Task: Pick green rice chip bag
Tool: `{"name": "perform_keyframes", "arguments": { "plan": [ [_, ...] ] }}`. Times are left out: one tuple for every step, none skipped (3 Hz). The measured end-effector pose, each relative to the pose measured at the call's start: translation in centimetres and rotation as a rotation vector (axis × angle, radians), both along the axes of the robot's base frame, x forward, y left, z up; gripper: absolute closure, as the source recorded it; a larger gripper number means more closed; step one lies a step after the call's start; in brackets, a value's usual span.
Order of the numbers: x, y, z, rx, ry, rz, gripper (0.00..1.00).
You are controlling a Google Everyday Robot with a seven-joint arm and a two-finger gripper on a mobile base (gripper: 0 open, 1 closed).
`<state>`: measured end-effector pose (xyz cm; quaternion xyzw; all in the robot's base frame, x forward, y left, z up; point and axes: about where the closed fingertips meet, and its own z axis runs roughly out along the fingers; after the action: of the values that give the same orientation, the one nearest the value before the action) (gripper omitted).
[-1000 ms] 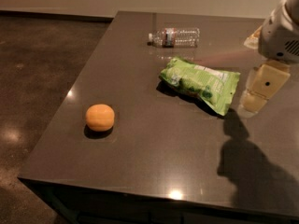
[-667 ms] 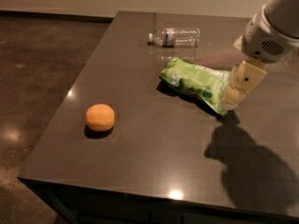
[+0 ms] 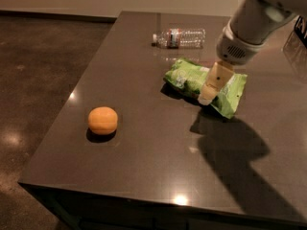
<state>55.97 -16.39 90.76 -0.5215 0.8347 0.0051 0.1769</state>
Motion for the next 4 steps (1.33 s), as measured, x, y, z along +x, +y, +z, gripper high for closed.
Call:
{"name": "perform_keyframes", "arguments": {
  "plan": [
    [2.5,0.2,-2.0,-0.014,0.025,-0.035,0.0],
    [3.8,0.0,-3.7,-0.014,0.06,-0.068,0.16],
    [4.4,-0.3,-4.6,-0.014,0.079,-0.088,0.38],
    [4.5,-0.3,-4.4,-0.008,0.084,-0.092,0.62]
  ]
}}
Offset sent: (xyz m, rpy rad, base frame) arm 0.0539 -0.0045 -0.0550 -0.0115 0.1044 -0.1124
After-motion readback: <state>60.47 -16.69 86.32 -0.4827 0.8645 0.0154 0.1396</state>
